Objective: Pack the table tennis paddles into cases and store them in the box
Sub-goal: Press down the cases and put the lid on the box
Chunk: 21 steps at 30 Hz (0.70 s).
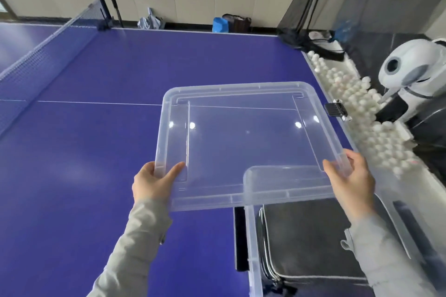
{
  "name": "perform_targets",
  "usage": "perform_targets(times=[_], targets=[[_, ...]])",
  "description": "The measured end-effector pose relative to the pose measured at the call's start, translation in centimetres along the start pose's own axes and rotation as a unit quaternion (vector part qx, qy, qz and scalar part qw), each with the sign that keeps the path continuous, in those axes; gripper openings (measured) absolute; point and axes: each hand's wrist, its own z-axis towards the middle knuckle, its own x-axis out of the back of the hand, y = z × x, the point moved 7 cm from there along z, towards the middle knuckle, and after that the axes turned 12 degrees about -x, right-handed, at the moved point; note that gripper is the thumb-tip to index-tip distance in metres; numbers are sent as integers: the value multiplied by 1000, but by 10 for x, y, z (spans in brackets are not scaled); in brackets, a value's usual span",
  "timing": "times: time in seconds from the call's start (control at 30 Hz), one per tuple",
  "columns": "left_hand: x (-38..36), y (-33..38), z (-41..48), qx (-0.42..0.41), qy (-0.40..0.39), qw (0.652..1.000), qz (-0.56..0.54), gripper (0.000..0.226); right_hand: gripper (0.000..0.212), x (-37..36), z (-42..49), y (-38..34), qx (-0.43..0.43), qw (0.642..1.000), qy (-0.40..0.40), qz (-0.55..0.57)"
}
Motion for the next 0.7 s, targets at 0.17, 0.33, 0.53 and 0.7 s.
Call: perform_targets(times=[0.17, 0.33, 0.53, 0.7], targets=[[-49, 11, -92, 1, 11, 1000, 5, 35, 44, 82, 17, 59, -8, 999, -20, -27], [-85, 14, -166, -4, 26, 999, 19, 35, 45, 137, 26, 108, -28, 997, -47, -47], [-92, 19, -215, -10, 39, 996, 81, 40, 47, 174, 5, 152, -29, 996, -56, -65], [-87, 5, -232, -13, 24, 992, 122, 36, 52, 183, -22, 182, -63, 993, -56, -81]])
